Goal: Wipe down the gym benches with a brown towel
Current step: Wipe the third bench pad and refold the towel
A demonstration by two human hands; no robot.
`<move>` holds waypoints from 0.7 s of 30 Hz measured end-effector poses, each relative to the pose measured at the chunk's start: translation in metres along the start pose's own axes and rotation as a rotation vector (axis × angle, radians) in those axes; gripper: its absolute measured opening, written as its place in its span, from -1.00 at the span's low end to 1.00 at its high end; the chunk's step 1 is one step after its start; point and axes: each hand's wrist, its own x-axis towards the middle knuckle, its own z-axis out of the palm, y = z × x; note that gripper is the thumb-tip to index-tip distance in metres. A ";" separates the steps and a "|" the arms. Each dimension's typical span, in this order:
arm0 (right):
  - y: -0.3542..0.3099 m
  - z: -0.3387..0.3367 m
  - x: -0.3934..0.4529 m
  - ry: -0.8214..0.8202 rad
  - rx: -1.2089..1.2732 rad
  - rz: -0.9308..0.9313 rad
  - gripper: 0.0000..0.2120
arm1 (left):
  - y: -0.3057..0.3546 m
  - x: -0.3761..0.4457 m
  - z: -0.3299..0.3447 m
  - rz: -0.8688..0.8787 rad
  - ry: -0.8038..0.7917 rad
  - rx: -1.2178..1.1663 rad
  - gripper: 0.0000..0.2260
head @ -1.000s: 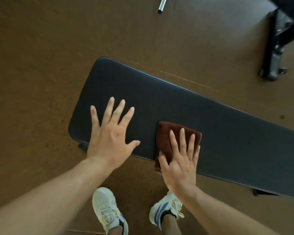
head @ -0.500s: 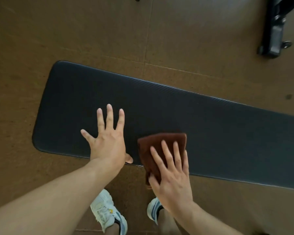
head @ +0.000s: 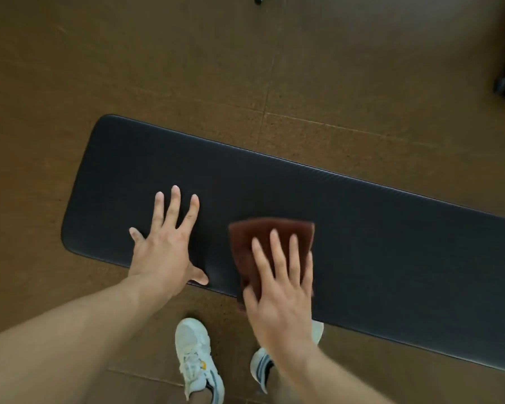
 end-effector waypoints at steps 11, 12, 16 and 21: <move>0.000 -0.041 0.177 -0.033 0.020 0.100 -0.34 | -0.005 -0.001 0.006 0.035 0.042 0.004 0.40; 0.006 -0.044 0.179 -0.034 0.025 0.111 -0.38 | -0.005 -0.001 0.006 0.039 0.045 0.006 0.40; 0.017 -0.025 0.078 0.127 0.076 0.166 -0.45 | -0.004 -0.002 0.004 0.048 0.050 0.004 0.40; 0.021 0.005 -0.080 -0.037 0.001 0.226 -0.37 | -0.001 -0.002 0.003 0.035 0.029 -0.002 0.40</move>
